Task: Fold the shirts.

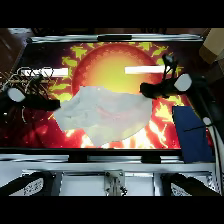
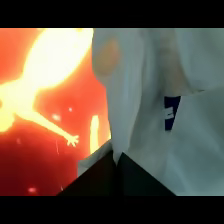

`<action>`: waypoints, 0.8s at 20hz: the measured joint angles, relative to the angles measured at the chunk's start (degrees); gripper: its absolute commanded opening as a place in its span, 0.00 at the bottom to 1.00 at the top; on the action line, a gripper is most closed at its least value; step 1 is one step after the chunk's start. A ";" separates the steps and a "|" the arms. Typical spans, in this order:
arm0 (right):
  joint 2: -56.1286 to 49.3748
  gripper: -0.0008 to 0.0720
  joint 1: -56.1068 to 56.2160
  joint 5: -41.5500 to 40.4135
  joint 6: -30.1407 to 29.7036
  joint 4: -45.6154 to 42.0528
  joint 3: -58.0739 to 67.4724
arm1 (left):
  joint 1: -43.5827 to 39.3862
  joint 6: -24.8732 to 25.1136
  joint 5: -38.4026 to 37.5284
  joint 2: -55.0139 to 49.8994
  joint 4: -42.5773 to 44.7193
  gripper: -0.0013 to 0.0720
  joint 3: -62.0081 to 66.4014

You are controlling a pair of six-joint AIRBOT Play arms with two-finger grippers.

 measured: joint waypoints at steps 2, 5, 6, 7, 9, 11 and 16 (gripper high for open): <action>3.80 0.07 -0.52 -1.75 -0.28 -0.66 4.57 | 0.13 0.15 -1.09 5.55 0.59 0.07 9.35; 10.88 0.07 -1.62 -7.08 -0.44 -1.51 12.70 | 0.90 -0.92 -0.85 12.57 0.96 0.07 26.49; 13.64 0.07 -1.81 -9.70 -0.44 -1.81 15.26 | 1.44 -1.97 -0.39 14.40 1.16 0.07 32.59; 16.13 0.07 -1.99 -11.50 -0.46 -2.05 17.29 | 1.95 -2.99 0.31 15.82 1.31 0.07 37.88; 21.00 0.07 -2.19 -14.53 -0.48 -2.95 20.46 | 2.89 -4.83 1.73 18.25 1.49 0.07 47.10; 25.07 0.07 -2.32 -15.87 -0.50 -4.63 22.14 | 3.41 -5.90 2.21 20.15 2.45 0.07 52.68; 30.45 0.07 -2.38 -12.66 -0.50 -9.38 23.63 | 3.93 -8.17 -0.92 21.70 9.51 0.07 56.26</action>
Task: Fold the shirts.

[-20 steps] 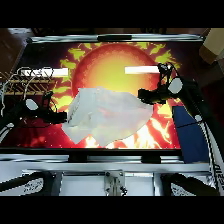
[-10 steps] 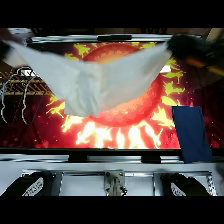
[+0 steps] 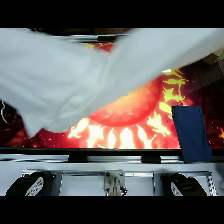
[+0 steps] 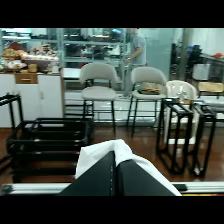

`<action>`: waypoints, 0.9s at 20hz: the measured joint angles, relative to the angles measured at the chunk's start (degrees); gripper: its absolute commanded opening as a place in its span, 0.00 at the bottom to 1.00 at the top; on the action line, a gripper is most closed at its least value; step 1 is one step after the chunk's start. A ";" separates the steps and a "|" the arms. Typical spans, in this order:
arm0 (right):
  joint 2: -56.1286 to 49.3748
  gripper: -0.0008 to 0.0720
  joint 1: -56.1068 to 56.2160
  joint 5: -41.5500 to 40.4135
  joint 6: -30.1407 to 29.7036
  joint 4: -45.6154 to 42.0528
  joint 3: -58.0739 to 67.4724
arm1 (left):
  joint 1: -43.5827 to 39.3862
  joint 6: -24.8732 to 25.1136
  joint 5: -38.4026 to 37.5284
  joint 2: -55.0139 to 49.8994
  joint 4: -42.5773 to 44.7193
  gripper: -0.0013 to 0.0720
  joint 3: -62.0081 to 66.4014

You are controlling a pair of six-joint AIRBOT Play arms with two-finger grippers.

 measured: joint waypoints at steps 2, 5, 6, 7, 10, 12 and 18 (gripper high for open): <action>0.50 0.07 0.00 2.47 -0.04 -1.16 0.13 | 0.07 -0.55 -0.35 0.04 2.08 0.07 -0.70; 0.22 0.07 0.00 9.44 -0.35 -4.59 0.26 | 0.07 -0.92 -0.66 -1.33 3.98 0.07 -2.43; -0.57 0.07 0.00 12.81 -0.37 -6.23 0.24 | 0.07 -0.96 -0.79 -2.32 4.46 0.07 -3.19; -1.84 0.07 0.00 17.00 -0.46 -8.15 0.17 | 0.07 -0.96 -0.79 -3.48 4.94 0.07 -4.02; -7.23 0.07 0.00 27.82 -1.42 -12.92 -0.17 | 0.07 -0.96 -1.49 -8.55 5.40 0.07 -7.67; -12.41 0.07 0.00 31.45 -1.68 -14.95 -1.51 | 0.07 -0.96 -2.71 -13.31 4.26 0.07 -11.02; -32.48 0.07 0.00 28.63 0.70 -12.20 -4.81 | 0.00 -1.03 -1.55 -31.87 -7.41 0.35 -17.09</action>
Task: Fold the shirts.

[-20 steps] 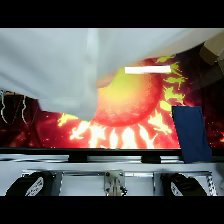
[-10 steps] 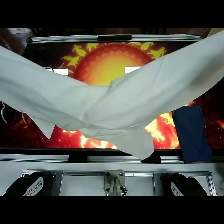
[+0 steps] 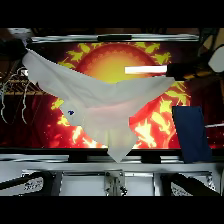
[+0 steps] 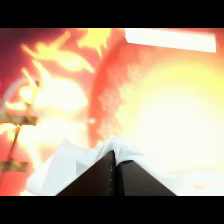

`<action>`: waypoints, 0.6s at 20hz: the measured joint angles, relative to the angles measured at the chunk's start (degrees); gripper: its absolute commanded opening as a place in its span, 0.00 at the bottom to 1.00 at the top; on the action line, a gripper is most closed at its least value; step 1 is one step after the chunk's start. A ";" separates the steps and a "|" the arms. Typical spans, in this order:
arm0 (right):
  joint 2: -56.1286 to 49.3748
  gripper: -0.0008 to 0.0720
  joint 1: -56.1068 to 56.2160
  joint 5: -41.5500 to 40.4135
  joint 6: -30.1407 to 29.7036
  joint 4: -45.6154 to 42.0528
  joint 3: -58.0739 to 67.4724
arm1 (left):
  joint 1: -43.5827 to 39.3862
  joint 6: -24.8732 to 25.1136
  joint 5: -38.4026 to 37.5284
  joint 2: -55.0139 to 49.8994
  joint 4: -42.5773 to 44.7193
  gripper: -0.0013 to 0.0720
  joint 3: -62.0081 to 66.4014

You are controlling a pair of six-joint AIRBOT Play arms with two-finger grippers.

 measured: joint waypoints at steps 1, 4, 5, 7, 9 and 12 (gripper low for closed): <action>-3.19 0.07 0.00 -0.44 0.13 1.64 -0.22 | 0.00 -0.02 0.39 -3.26 -2.19 0.79 -0.33; -10.10 0.07 0.00 -1.38 0.07 5.55 -0.48 | 0.17 -0.39 -0.76 -10.21 -6.67 0.98 -0.83; -11.34 0.07 0.00 -1.40 -0.20 6.16 -0.55 | 0.46 -0.39 -2.40 -11.54 -7.54 0.97 -0.96; -12.83 0.07 0.00 -1.46 -0.76 6.75 -0.55 | 1.16 -0.39 -8.61 -13.22 -8.68 0.88 -1.07; -13.46 0.07 0.00 -0.87 -1.11 6.84 -0.57 | 1.20 0.11 -15.96 -13.68 -9.18 0.82 -2.62; -13.86 0.07 0.04 0.98 -1.51 7.02 -0.59 | -0.57 1.01 -20.92 -10.23 -9.99 0.84 -11.91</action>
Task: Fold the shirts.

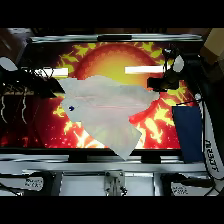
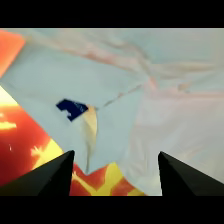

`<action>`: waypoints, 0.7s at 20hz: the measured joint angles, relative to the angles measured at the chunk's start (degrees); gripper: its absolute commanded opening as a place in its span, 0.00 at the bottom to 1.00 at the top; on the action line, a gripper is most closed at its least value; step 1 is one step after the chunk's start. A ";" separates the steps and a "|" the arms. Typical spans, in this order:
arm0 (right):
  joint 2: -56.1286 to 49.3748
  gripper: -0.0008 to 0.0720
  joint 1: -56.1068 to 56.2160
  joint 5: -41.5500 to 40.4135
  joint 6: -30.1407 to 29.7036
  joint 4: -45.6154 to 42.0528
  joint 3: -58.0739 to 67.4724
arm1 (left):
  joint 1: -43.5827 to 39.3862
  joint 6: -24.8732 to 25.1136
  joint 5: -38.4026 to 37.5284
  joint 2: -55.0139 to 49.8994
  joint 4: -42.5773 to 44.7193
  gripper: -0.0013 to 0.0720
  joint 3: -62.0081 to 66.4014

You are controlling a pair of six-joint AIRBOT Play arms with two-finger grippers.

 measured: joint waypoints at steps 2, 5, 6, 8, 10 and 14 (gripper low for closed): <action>-0.20 0.07 0.09 1.70 -0.20 0.09 -0.02 | -2.14 0.35 1.62 4.96 -1.77 0.85 -11.13; -0.22 0.07 0.09 3.32 -0.70 0.13 0.00 | -5.07 0.90 10.12 12.96 -7.78 0.85 -30.23; -0.22 0.07 0.09 3.39 -0.87 0.13 0.00 | -5.97 1.55 12.96 14.84 -10.10 0.85 -35.41; -0.22 0.07 0.09 3.80 -1.05 0.13 0.00 | -8.39 3.04 18.10 17.33 -15.61 0.85 -43.91; -0.22 0.07 0.09 4.13 -1.07 0.15 0.00 | -11.54 4.00 22.71 18.25 -19.89 0.85 -48.98; -0.22 0.07 0.09 4.24 -1.09 0.15 0.00 | -18.91 4.85 32.02 17.97 -26.49 0.84 -53.18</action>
